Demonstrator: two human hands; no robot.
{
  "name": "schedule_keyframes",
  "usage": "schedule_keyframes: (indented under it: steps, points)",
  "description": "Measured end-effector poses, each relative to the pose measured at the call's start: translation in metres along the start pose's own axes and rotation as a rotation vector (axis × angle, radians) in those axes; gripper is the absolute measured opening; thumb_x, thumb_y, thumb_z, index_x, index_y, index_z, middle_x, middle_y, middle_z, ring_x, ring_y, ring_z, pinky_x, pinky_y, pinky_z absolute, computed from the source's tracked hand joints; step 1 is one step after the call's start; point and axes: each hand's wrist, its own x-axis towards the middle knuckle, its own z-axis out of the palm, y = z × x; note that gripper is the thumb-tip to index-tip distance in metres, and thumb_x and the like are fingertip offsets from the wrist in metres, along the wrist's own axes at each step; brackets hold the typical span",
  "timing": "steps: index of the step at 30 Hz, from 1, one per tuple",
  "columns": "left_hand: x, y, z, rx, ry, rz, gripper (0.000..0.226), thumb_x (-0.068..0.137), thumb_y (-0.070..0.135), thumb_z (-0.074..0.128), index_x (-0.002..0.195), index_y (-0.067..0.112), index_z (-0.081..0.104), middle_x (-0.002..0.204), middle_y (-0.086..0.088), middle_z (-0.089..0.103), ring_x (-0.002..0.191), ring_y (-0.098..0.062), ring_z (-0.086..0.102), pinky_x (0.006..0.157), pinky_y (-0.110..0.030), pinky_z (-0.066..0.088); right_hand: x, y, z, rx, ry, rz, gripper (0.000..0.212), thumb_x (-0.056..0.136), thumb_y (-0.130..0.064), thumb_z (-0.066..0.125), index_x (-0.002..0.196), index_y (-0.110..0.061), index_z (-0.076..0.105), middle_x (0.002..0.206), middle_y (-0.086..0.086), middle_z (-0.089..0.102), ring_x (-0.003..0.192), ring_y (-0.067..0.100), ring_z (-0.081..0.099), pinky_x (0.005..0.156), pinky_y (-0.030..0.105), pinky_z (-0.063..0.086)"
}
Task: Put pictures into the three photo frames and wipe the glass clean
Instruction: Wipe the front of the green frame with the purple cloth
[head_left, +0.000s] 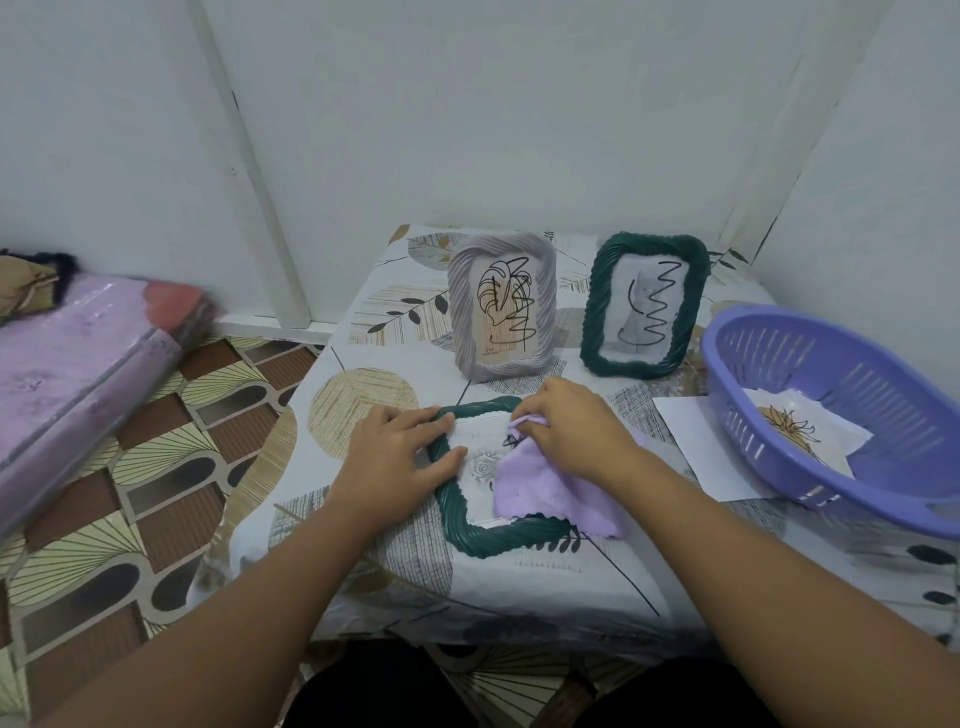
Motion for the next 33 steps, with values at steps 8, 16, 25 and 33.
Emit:
schedule_keyframes:
  steps: [8,16,25,33]
  points:
    - [-0.001,0.000,0.000,0.004,-0.004,-0.001,0.071,0.082,0.079,0.037,0.137,0.039,0.061,0.143,0.021,0.055,0.109,-0.014,0.039,0.101,-0.037,0.037,-0.002,0.005,-0.004,0.048,-0.065,-0.005,0.015,0.097,-0.031,0.064,0.098,-0.037,0.077,0.088,-0.015,0.045,0.093,0.015,0.052,0.085,0.037,0.046]
    - [0.000,-0.001,0.002,0.017,0.014,0.014,0.070,0.083,0.078,0.037,0.135,0.038,0.063,0.141,0.019,0.057,0.106,-0.015,0.040,0.097,-0.033,0.036,-0.006,0.000,0.002,0.097,-0.028,-0.005,0.014,0.097,-0.033,0.064,0.100,-0.035,0.078,0.096,-0.006,0.051,0.095,0.017,0.054,0.089,0.039,0.046]
    - [0.000,-0.001,0.002,0.025,0.011,0.008,0.071,0.083,0.078,0.036,0.136,0.039,0.062,0.142,0.020,0.056,0.105,-0.014,0.038,0.096,-0.031,0.035,-0.001,-0.003,0.005,0.075,0.024,0.025,0.014,0.097,-0.030,0.065,0.096,-0.033,0.079,0.084,-0.017,0.042,0.091,0.017,0.054,0.085,0.037,0.047]
    - [0.000,-0.001,0.002,0.009,0.018,0.012,0.070,0.082,0.078,0.038,0.135,0.039,0.063,0.140,0.021,0.057,0.105,-0.013,0.037,0.095,-0.031,0.033,-0.001,0.000,0.000,0.070,0.002,0.012,0.014,0.096,-0.032,0.065,0.097,-0.034,0.079,0.084,-0.018,0.044,0.091,0.015,0.053,0.085,0.037,0.048]
